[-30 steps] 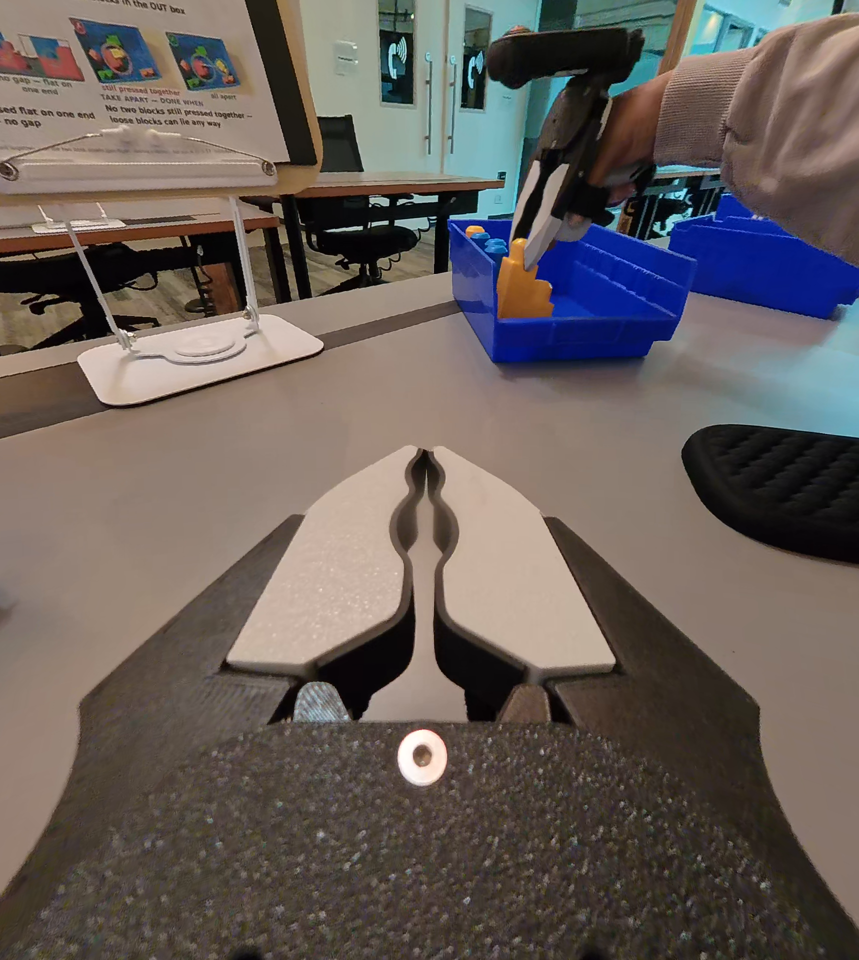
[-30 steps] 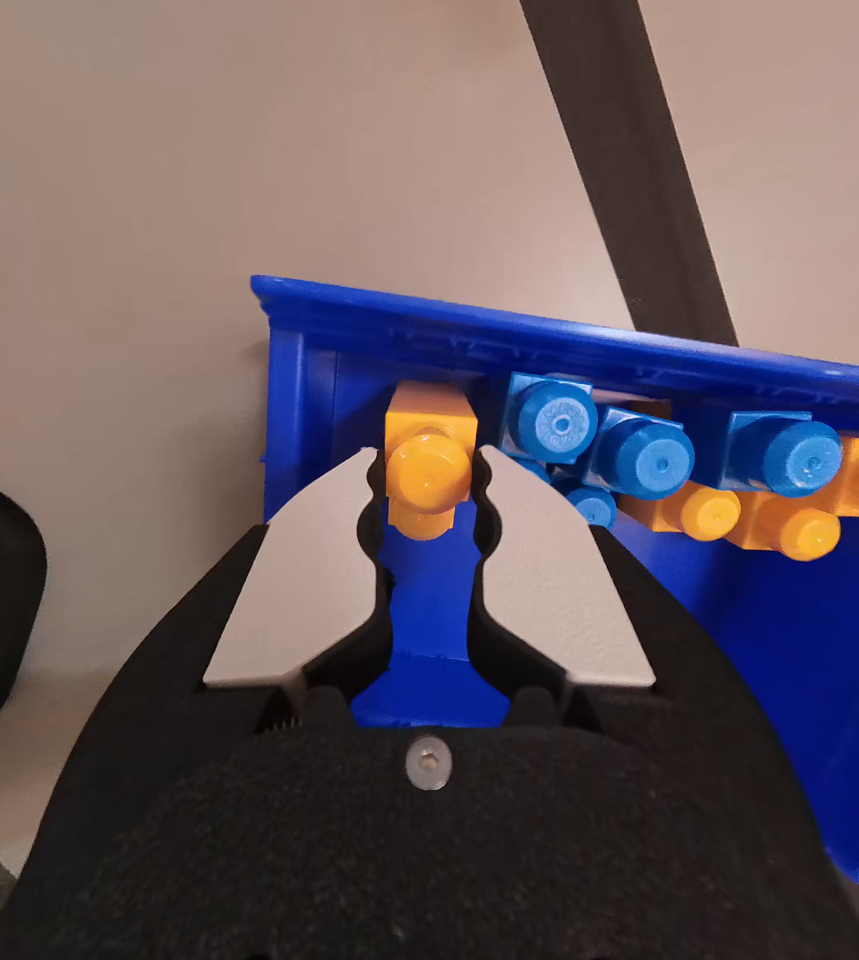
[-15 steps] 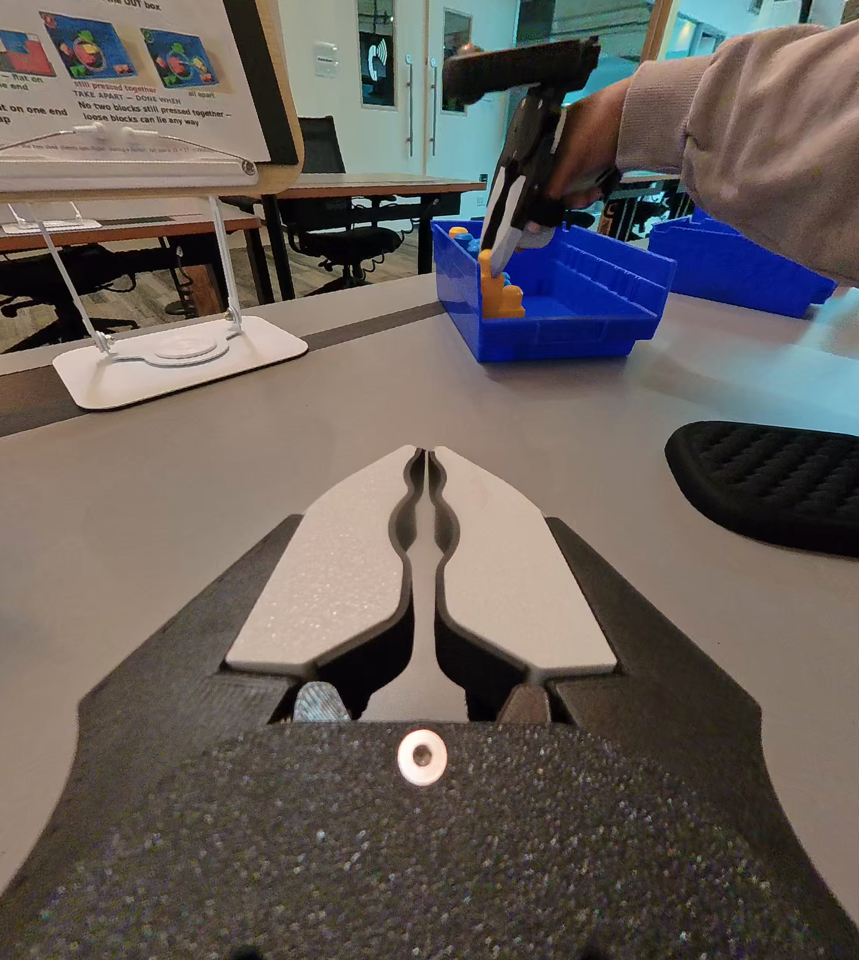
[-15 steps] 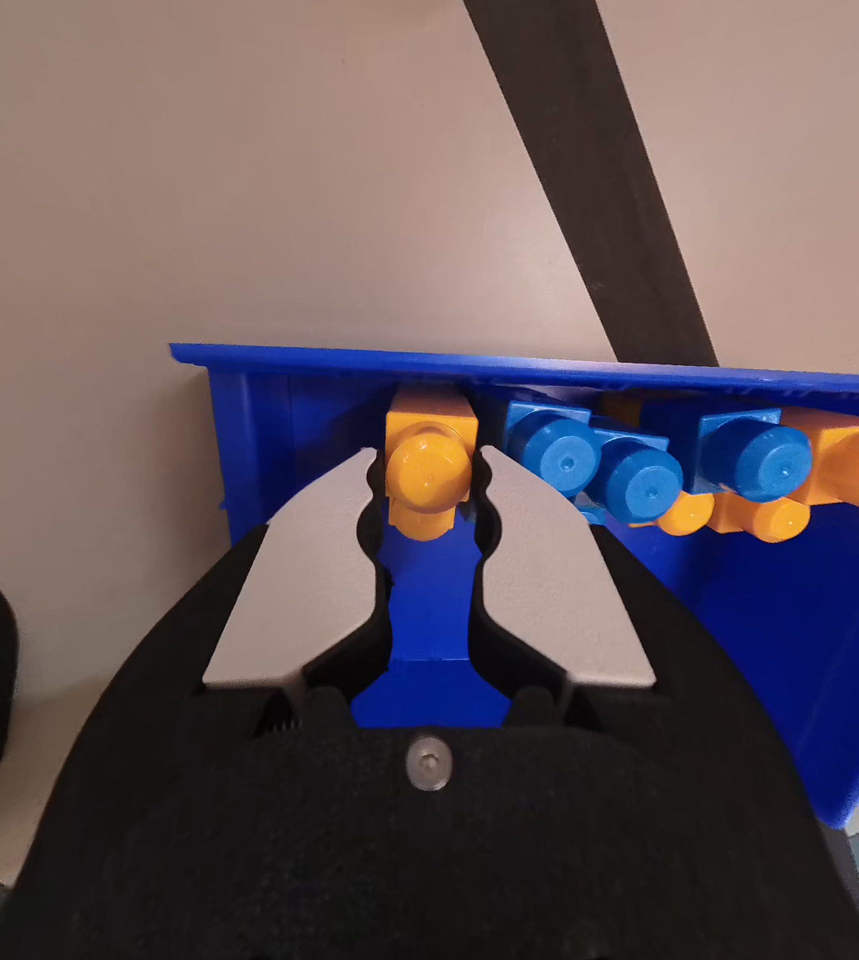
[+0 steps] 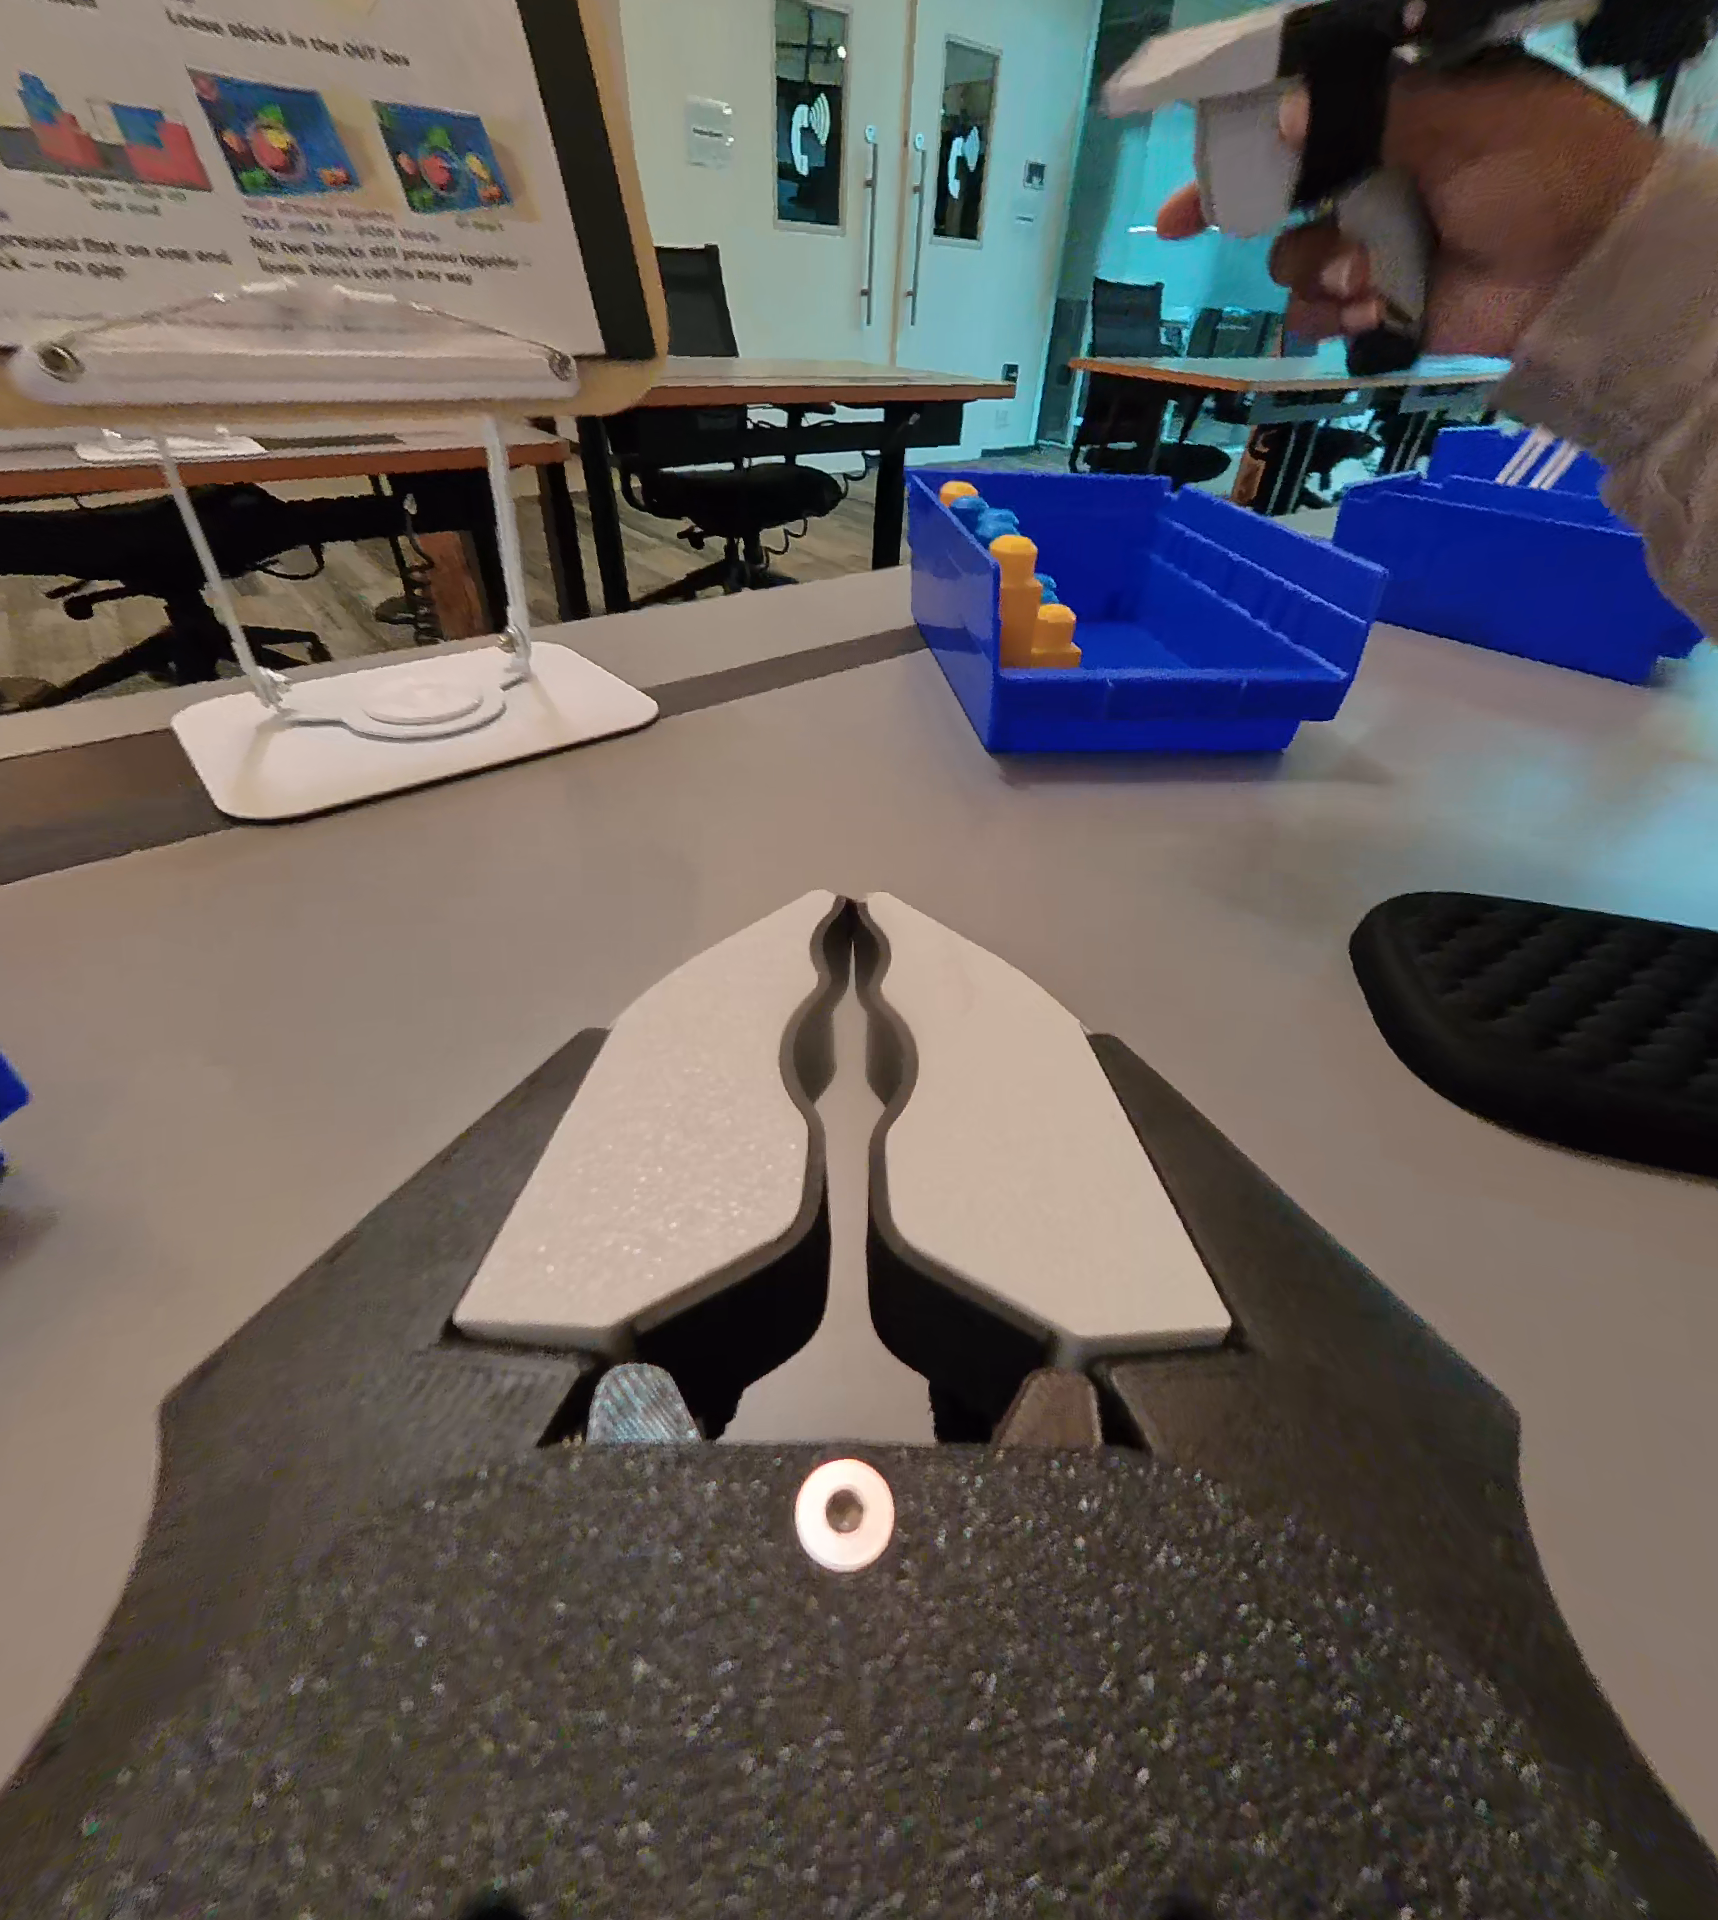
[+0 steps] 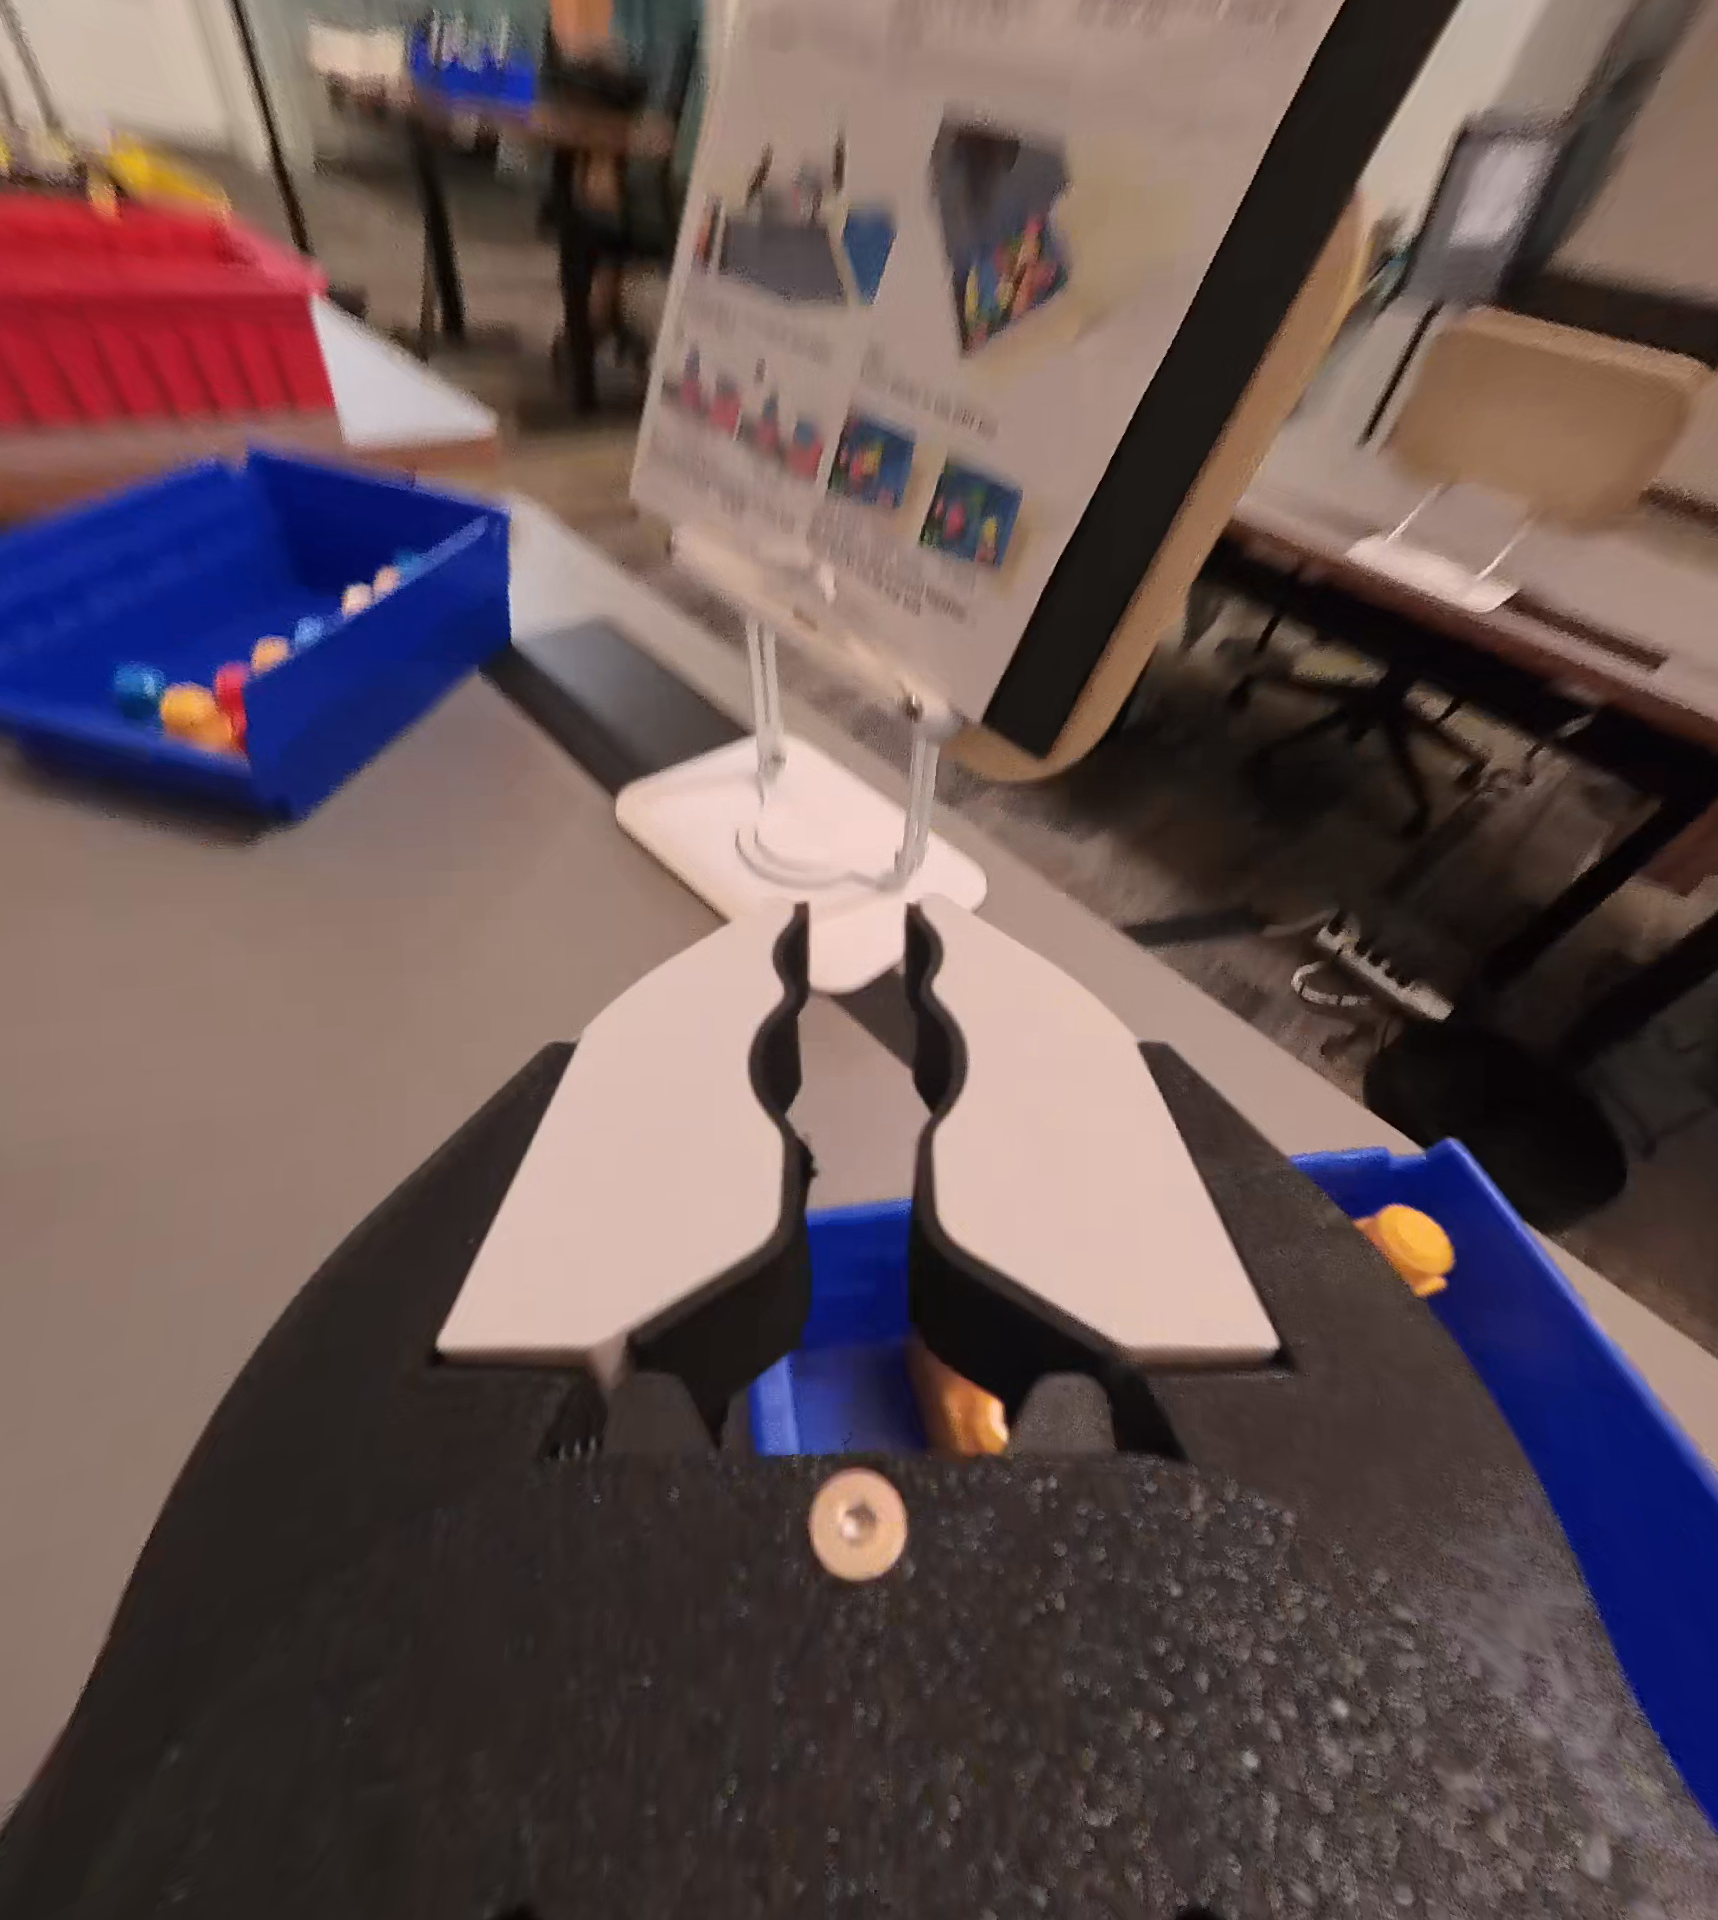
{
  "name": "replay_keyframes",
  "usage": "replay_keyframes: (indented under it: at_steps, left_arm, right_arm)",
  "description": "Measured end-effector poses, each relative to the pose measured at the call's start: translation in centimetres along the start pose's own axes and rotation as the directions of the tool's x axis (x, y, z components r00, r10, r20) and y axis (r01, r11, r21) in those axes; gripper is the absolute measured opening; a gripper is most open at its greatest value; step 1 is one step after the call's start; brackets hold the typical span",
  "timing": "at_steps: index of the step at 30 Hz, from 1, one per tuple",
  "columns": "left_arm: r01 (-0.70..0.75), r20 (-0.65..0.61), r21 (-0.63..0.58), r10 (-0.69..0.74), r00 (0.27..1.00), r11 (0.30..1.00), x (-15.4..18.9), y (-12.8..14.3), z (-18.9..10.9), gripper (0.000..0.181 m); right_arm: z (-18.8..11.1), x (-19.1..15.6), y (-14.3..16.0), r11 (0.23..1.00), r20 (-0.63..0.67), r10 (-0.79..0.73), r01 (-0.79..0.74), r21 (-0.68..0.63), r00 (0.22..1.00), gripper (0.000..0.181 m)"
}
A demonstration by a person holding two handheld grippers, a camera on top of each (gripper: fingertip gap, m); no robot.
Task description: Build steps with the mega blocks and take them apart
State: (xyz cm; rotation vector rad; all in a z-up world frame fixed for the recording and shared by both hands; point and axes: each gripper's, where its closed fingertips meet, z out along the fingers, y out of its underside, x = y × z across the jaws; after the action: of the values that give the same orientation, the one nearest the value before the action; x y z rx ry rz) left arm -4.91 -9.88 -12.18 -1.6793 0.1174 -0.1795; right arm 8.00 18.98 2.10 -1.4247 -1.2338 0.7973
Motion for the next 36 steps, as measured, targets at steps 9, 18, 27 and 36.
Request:
replay_keyframes:
  at_steps: [9, 18, 27, 36]
  left_arm:
    - [-0.054, 0.152, 0.048, 0.046, 0.987, 0.997, -4.3, -4.2, -2.0, 0.000]
    - [-0.081, 0.523, -0.031, 0.086, 0.848, 0.996, -19.5, -9.4, -7.0, 0.000]
    - [0.105, 0.472, -0.458, 0.141, 0.870, 0.883, -32.7, -5.7, -4.5, 0.018]
    - [0.379, 0.556, -0.513, -0.039, 0.831, 0.771, -41.7, 1.0, 1.3, 0.043]
  right_arm:
    - [1.4, -8.4, 5.4, 0.961, -0.072, 0.218, -0.201, 0.190, 0.973, 0.000]
    - [4.5, -13.3, 10.6, 0.985, -0.056, 0.128, -0.121, 0.121, 0.990, 0.000]
    - [4.4, -14.5, 11.6, 0.979, 0.037, 0.180, -0.183, 0.087, 0.983, 0.000]
    - [4.4, -14.7, 11.8, 0.992, 0.004, 0.103, -0.103, 0.076, 0.995, 0.000]
